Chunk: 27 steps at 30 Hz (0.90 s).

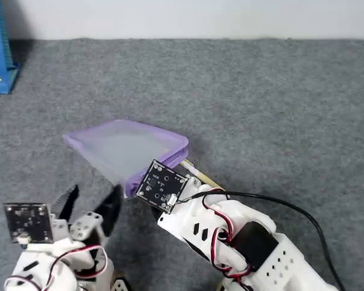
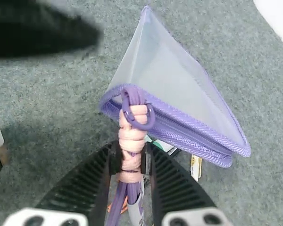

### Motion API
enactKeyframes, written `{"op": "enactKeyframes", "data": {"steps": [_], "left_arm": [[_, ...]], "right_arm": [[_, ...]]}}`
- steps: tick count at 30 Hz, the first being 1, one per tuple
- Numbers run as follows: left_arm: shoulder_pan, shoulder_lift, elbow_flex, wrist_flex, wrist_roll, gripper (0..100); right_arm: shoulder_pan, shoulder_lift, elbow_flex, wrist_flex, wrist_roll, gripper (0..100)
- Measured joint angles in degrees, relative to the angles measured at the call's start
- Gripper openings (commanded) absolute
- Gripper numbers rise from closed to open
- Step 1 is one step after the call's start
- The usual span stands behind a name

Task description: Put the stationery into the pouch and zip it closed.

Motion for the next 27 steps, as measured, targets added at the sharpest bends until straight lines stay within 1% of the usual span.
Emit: {"op": "enactKeyframes", "data": {"steps": [3, 5, 9, 13, 19, 23, 27], "left_arm": [[5.80, 0.00, 1.23, 0.00, 1.49, 30], [7.30, 0.00, 1.76, 0.00, 1.93, 28], [8.00, 0.00, 2.02, 0.00, 1.93, 23], [8.00, 0.00, 2.11, 0.00, -0.09, 18], [8.00, 0.00, 3.87, 0.00, -1.23, 18], [8.35, 0.00, 5.36, -1.41, -1.32, 18], [10.37, 0.00, 5.36, -1.41, -1.32, 18]], "right_arm": [[0.00, 0.00, 0.00, 0.00, 0.00, 0.9], [0.00, 0.00, 0.00, 0.00, 0.00, 0.9], [0.00, -0.26, 0.00, 0.00, 0.00, 0.9], [1.05, -3.96, -0.88, 0.00, -1.14, 0.9], [1.67, -7.03, -1.41, 0.44, -1.23, 0.9], [1.67, -7.21, -1.41, 1.05, -1.23, 0.9], [-0.44, -7.21, -1.41, 1.67, -1.23, 0.9]]}}
